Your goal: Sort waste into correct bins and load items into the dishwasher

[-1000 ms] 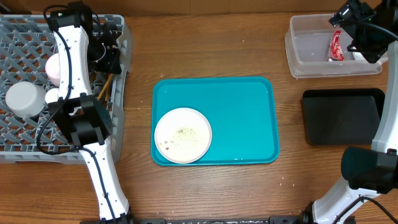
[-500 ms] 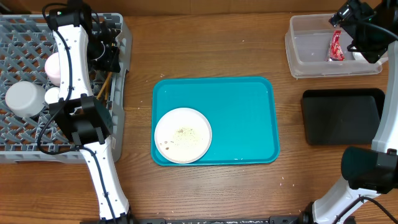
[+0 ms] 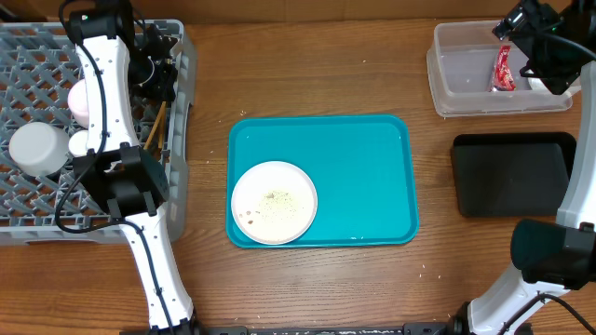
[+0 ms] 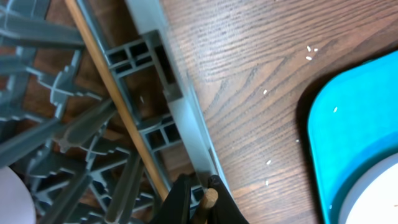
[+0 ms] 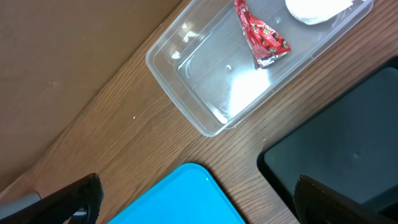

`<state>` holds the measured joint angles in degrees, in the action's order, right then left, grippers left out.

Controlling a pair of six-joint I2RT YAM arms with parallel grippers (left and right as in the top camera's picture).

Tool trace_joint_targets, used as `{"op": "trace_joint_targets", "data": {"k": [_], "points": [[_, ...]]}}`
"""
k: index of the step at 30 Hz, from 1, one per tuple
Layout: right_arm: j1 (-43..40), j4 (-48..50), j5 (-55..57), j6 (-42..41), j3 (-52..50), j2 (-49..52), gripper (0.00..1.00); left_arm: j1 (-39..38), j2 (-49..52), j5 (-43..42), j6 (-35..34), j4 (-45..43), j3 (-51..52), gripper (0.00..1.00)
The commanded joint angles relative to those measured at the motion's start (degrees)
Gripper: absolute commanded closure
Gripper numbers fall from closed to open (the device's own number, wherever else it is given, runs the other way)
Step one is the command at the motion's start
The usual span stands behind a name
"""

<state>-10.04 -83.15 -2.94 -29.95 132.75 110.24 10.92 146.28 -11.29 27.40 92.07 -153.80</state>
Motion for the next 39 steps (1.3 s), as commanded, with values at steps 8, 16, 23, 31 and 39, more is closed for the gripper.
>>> {"op": "trace_joint_targets", "data": {"k": [8,16,23,31,39], "points": [[0.0,0.2,0.5,0.2,-0.1,0.3,0.00,0.4,-1.7,-2.3,-8.8,-0.9,-1.1,0.96],[0.0,0.2,0.5,0.2,-0.1,0.3,0.00,0.3,-3.6,-2.4,-11.7,0.2,-4.8,0.96],[0.0,0.2,0.5,0.2,-0.1,0.3,0.00,0.3,-3.9,-5.4,-17.4,2.2,-11.8,0.96],[0.0,0.2,0.5,0.2,-0.1,0.3,0.00,0.4,-3.9,-10.8,-18.9,3.3,-16.1,0.96],[0.0,0.2,0.5,0.2,-0.1,0.3,0.00,0.4,-3.9,-10.9,-23.6,2.5,-18.2,0.96]]}}
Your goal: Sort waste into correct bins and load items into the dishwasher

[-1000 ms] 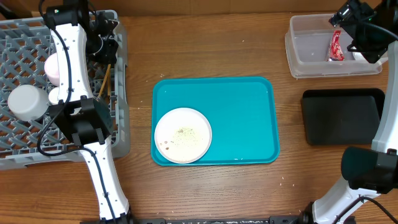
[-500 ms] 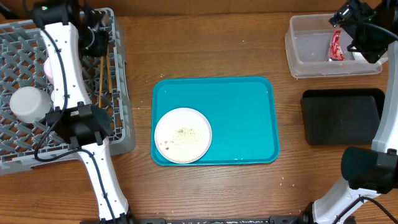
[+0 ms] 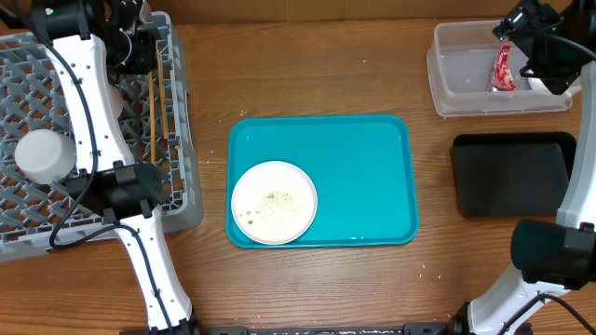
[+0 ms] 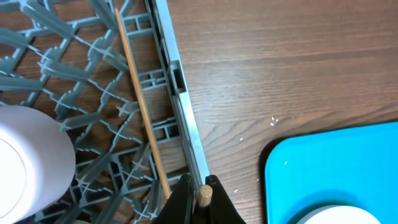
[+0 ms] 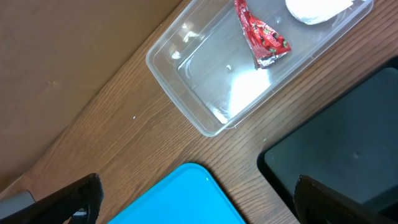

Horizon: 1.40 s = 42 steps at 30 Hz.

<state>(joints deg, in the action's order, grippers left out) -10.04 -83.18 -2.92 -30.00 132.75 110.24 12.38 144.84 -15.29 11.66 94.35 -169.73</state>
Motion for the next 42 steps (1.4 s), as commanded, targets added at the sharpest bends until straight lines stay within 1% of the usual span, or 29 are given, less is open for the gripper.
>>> {"op": "trace_joint_targets", "data": {"k": [1,5,10,13,16,17,20,26,27,29,30,35,37,39,40,42], "points": [[0.0,0.2,0.5,0.2,-0.1,0.3,0.00,-1.1,-2.5,-6.9,-8.7,0.1,-2.6,0.96],[0.0,0.2,0.5,0.2,-0.1,0.3,0.00,-1.0,-2.5,-6.9,-10.9,-0.3,-5.0,0.96],[0.0,0.2,0.5,0.2,-0.1,0.3,0.00,-1.0,-2.5,-6.4,-11.1,-0.3,-7.2,0.96],[0.0,0.2,0.5,0.2,-0.1,0.3,0.00,-1.0,-2.5,-3.8,-11.1,0.0,-6.8,0.96],[0.0,0.2,0.5,0.2,-0.1,0.3,0.00,-1.0,-2.4,1.0,-12.7,0.7,-6.3,0.96],[0.0,0.2,0.5,0.2,-0.1,0.3,0.00,-1.0,-2.4,3.4,-13.7,0.9,-6.1,0.96],[0.0,0.2,0.5,0.2,-0.1,0.3,0.00,-1.0,-2.4,6.7,-16.0,0.7,-5.1,0.96],[0.0,0.2,0.5,0.2,-0.1,0.3,0.00,-1.0,-2.4,7.0,-16.6,-2.3,2.1,0.95],[0.0,0.2,0.5,0.2,-0.1,0.3,0.00,-1.0,-2.4,7.0,-16.6,-3.2,3.4,0.78],[0.0,0.2,0.5,0.2,-0.1,0.3,0.00,-1.0,-2.4,7.2,-16.6,-4.9,5.6,0.20],[0.0,0.2,0.5,0.2,-0.1,0.3,0.00,-1.0,-2.4,7.5,-16.5,-5.2,6.1,0.00],[0.0,0.2,0.5,0.2,-0.1,0.3,0.00,-1.0,-2.9,8.1,-16.4,-4.6,5.6,0.00],[0.0,0.2,0.5,0.2,-0.1,0.3,0.00,-1.0,-3.2,6.4,-16.4,-4.2,5.6,0.00],[0.0,0.2,0.5,0.2,-0.1,0.3,0.00,-1.1,-3.2,1.1,-16.4,-4.0,5.6,0.00],[0.0,0.2,0.5,0.2,-0.1,0.3,0.00,-1.2,-3.2,-3.5,-16.4,-3.5,5.7,0.00],[0.0,0.2,0.5,0.2,-0.1,0.3,0.00,-1.4,-3.1,-9.7,-16.3,-3.1,5.8,0.00]]}}
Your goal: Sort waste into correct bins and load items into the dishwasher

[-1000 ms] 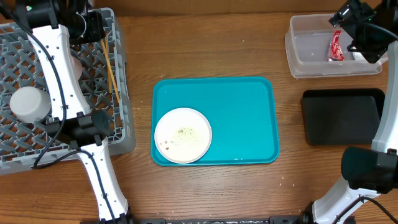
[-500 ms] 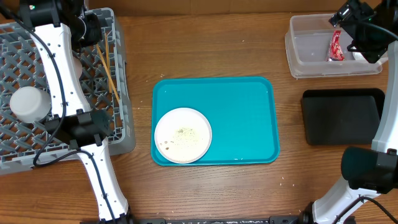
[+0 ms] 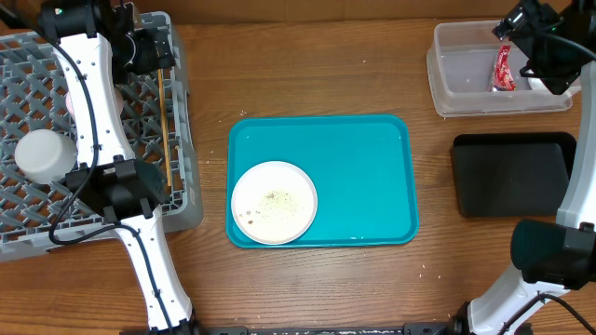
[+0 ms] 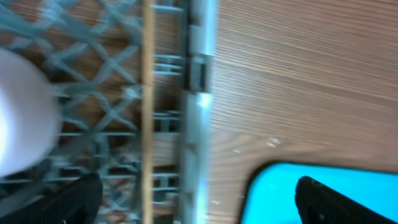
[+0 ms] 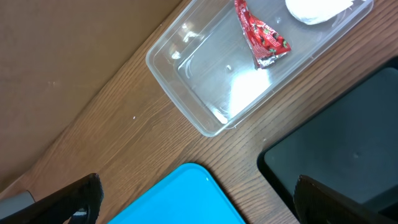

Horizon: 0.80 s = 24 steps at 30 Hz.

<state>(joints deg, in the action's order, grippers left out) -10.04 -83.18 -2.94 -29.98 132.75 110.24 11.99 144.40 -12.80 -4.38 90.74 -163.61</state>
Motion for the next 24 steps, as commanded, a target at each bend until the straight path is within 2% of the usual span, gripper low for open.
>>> {"op": "trace_joint_targets", "data": {"k": [1,5,7,10,13,19,24], "points": [[0.0,0.2,0.5,0.2,-0.1,0.3,0.00,-1.1,-2.6,-13.2,-0.3,0.7,-0.2,0.00],[0.0,0.2,0.5,0.2,-0.1,0.3,0.00,-3.0,-2.2,-7.8,-1.5,2.1,1.3,0.00],[0.0,0.2,0.5,0.2,-0.1,0.3,0.00,-4.3,-2.2,-0.2,-7.1,2.4,3.8,0.00],[0.0,0.2,0.5,0.2,-0.1,0.3,0.00,-5.4,-2.2,2.8,-10.2,2.2,6.9,0.15],[0.0,0.2,0.5,0.2,-0.1,0.3,0.00,-6.3,-2.2,3.1,-10.5,1.4,9.8,0.22],[0.0,0.2,0.5,0.2,-0.1,0.3,0.00,-7.0,-2.2,13.0,-16.9,0.4,13.1,0.22],[0.0,0.2,0.5,0.2,-0.1,0.3,0.00,-6.8,-2.2,13.4,-17.5,0.5,13.1,0.22]]}}
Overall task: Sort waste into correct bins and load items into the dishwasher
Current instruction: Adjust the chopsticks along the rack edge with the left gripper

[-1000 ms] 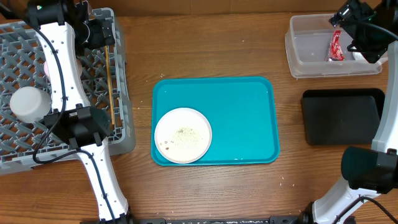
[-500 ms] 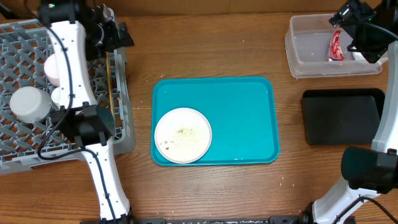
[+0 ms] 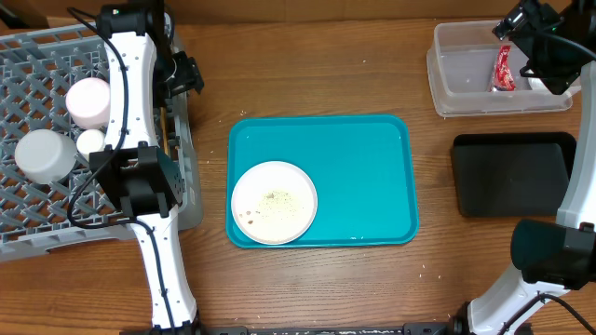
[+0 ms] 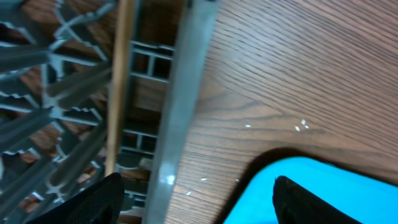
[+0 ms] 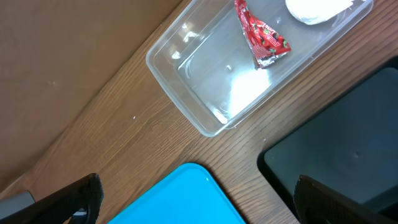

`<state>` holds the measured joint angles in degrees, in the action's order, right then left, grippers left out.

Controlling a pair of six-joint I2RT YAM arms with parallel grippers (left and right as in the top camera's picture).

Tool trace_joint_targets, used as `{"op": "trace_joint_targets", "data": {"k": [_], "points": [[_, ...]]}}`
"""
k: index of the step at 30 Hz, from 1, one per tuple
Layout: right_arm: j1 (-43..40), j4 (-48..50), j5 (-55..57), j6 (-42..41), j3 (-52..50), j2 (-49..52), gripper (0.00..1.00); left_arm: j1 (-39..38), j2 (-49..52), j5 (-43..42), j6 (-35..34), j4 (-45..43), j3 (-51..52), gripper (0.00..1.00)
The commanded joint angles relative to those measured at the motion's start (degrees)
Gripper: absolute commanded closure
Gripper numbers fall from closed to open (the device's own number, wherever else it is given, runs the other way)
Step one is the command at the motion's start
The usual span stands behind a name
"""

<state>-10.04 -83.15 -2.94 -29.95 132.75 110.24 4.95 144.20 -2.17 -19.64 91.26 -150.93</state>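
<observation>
A grey dish rack stands at the left, with a wooden chopstick lying along its right side. My left gripper hangs open over the rack's right rim, nothing between its fingers. A dirty white plate sits on the teal tray. My right gripper is open and empty, high at the back right beside the clear bin that holds a red wrapper.
The rack also holds a pink cup and a white cup. A black bin lies in front of the clear bin. Rice grains dot the wood between the rack and the tray's corner.
My left gripper, still open, has moved right and a little forward, from above the rack's inside to over its right rim. The right arm has not moved.
My left gripper was shut on a chopstick low at the rack's right edge, another chopstick lying in the rack. Then it held that chopstick farther back over the rack. Then it was open, without the chopstick, and now it is over the rim.
</observation>
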Motion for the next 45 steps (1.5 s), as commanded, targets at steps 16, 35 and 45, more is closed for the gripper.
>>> {"op": "trace_joint_targets", "data": {"k": [16,35,45], "points": [[0.0,0.2,0.5,0.2,-0.1,0.3,0.00,-0.8,-2.0,6.9,-1.5,-2.6,7.4,0.50],[0.0,0.2,0.5,0.2,-0.1,0.3,0.00,-0.8,-2.0,7.3,15.4,-7.0,10.0,0.90],[0.0,0.2,0.5,0.2,-0.1,0.3,0.00,-0.8,-2.0,7.1,18.8,-7.4,10.0,0.96]]}}
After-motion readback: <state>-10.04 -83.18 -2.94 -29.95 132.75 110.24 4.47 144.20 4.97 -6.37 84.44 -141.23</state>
